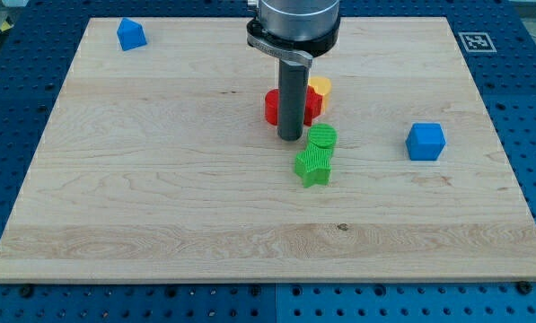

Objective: Place the red circle at the top of the red star

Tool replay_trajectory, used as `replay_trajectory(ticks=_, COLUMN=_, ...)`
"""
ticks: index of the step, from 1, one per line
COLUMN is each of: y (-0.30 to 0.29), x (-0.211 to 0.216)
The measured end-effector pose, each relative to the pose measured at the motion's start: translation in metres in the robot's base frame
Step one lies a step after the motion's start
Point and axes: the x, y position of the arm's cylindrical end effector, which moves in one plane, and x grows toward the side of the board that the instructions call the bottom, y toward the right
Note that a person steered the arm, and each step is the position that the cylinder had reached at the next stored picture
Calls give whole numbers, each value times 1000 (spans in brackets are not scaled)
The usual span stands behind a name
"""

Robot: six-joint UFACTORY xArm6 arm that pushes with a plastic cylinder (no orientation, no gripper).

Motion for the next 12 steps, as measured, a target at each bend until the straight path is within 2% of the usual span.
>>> replay_trajectory(ticks=4, y=-16, x=-26)
replay_trajectory(ticks=8, y=-21, x=-35)
replay_trajectory(ticks=10, y=-21, x=-56)
replay_trajectory(ticks=12, y=-21, x=-56)
